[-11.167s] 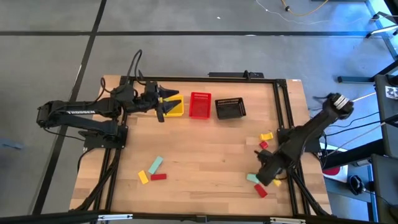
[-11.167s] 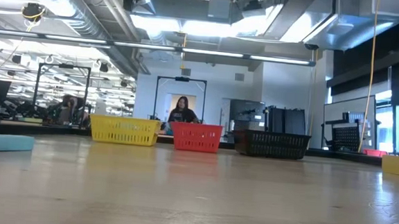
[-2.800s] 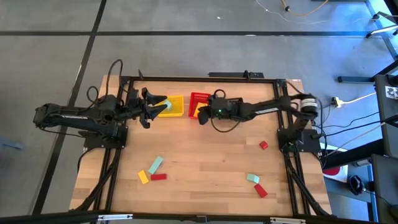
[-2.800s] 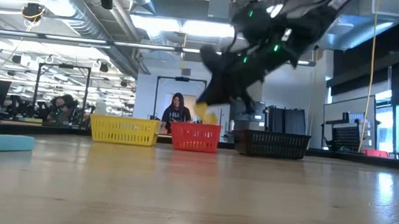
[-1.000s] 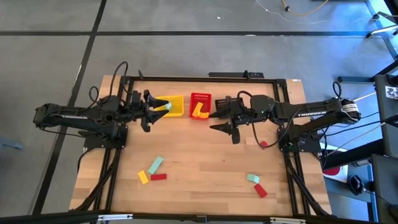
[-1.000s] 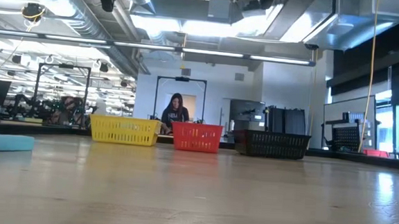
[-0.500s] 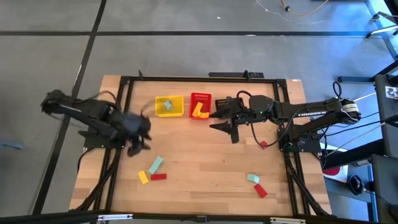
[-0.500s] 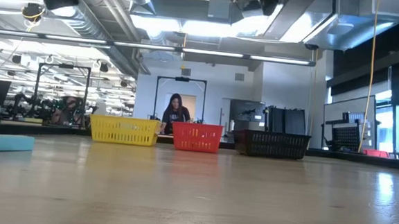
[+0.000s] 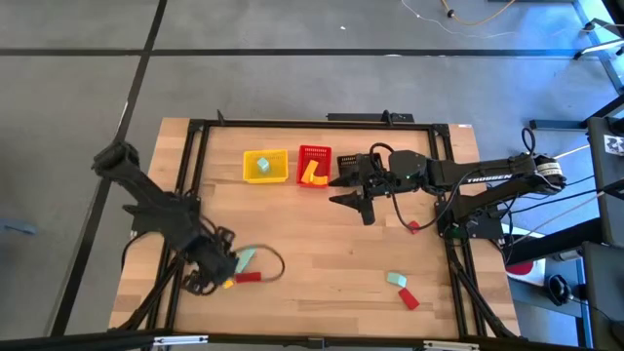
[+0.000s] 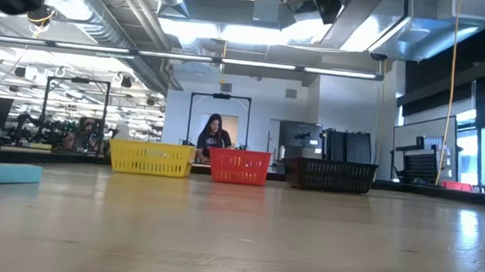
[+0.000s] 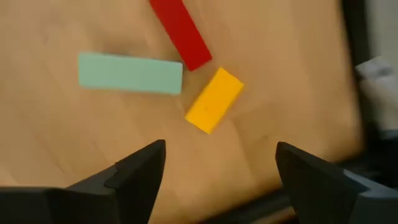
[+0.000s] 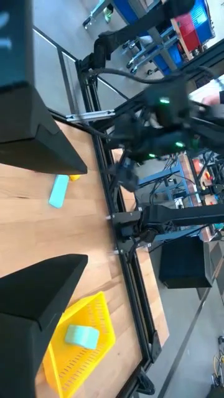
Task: Sort & place blocks by color
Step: Put the yellow block into the red basket
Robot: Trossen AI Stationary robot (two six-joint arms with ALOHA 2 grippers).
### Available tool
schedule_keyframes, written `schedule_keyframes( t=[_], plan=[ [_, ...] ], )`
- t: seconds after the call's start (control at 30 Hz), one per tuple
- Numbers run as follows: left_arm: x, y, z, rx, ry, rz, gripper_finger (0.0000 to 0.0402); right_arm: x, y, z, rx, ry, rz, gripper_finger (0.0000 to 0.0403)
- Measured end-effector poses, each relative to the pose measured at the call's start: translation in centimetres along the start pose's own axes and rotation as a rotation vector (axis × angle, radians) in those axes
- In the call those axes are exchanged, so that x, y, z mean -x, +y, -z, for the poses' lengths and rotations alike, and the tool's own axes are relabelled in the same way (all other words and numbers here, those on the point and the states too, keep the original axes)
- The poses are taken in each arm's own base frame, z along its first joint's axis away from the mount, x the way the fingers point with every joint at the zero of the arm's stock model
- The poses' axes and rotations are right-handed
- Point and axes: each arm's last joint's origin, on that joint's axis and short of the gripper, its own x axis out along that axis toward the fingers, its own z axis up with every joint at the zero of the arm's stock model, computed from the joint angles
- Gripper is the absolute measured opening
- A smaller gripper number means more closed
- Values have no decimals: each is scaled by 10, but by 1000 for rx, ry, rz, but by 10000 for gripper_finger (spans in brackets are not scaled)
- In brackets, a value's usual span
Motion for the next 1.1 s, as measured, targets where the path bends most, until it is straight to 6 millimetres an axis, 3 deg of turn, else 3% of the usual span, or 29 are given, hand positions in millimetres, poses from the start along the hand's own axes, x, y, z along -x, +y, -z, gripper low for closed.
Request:
schedule_keyframes(
  t=[0.17, 0.33, 0.7, 0.93, 1.1],
  plan=[
    [-44, -13, -5, -129, 5, -16, 308, 0, 0, 0, -1, 0, 0, 220],
    [-75, -18, 5, -185, 9, -87, 303, 0, 0, 0, -2, -1, 2, 220],
    [-101, -8, 24, -188, 33, -79, 303, 0, -2, 3, -38, 21, 52, 220],
    [-105, -5, 27, -191, -4, -113, 300, 0, -2, 4, -52, 29, 55, 220],
    [-105, -5, 27, -225, -7, -123, 252, 0, -2, 4, -52, 29, 56, 220]
  ],
)
